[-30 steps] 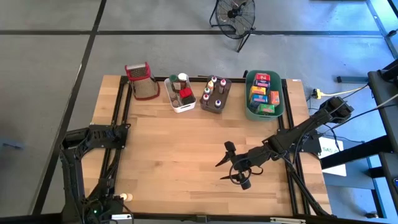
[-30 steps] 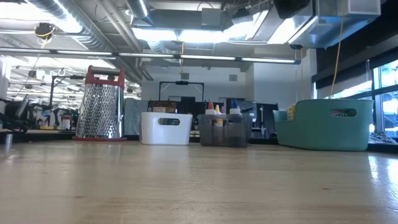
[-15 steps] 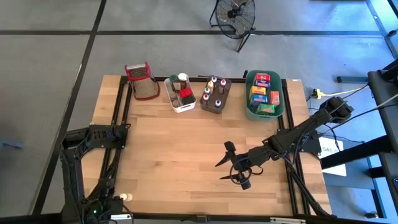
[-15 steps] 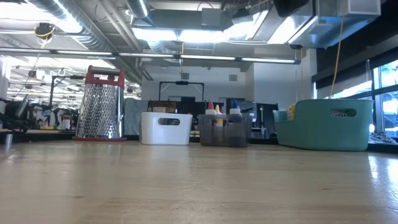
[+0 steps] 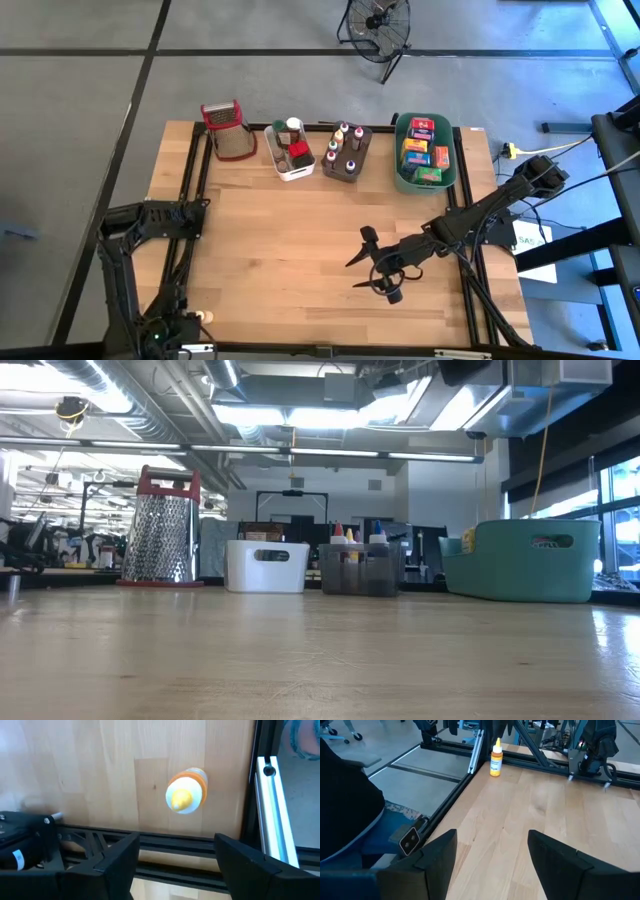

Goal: Pick & Place Kitchen Items
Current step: Put the yellow coloring bottle into the black transparent bin

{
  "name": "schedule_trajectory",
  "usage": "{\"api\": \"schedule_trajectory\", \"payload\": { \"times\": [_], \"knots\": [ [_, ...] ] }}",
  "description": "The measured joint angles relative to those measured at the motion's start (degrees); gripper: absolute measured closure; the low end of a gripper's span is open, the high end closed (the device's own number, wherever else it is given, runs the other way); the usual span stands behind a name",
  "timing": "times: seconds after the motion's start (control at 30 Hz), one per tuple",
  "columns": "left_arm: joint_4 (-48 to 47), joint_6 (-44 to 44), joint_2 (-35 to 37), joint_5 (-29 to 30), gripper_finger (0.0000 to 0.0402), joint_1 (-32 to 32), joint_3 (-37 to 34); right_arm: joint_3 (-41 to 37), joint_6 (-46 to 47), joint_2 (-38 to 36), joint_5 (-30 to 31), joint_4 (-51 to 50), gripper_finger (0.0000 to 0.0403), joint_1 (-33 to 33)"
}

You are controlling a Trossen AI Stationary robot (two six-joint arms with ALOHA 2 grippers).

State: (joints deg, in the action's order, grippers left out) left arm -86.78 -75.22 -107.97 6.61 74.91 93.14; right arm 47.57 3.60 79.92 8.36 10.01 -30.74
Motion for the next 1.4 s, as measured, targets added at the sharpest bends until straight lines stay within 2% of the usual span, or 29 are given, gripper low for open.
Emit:
{"api": "schedule_trajectory", "payload": {
  "times": [0.6, 0.8, 1.0, 1.4],
  "knots": [
    [1.3, 0.4, -0.1, 1.2, 0.0151, 0.0, -0.1, 0.0, 0.0, 0.0, 0.0, 0.6, 0.0157, 0.0],
    [5.6, 1.5, 0.4, -0.8, 0.0151, 0.0, -5.5, 0.0, 0.0, 0.0, 0.0, 0.6, 0.0157, 0.0],
    [9.1, 2.0, 1.6, 0.0, 0.0151, 0.0, -7.7, 0.0, -0.2, 0.0, 0.0, 0.6, 0.0157, 0.4],
    [19.5, 0.7, 5.4, 1.4, 0.0151, 0.0, -17.5, 0.0, 0.0, 0.0, 0.0, 0.5, 0.0157, 0.7]
  ]
}}
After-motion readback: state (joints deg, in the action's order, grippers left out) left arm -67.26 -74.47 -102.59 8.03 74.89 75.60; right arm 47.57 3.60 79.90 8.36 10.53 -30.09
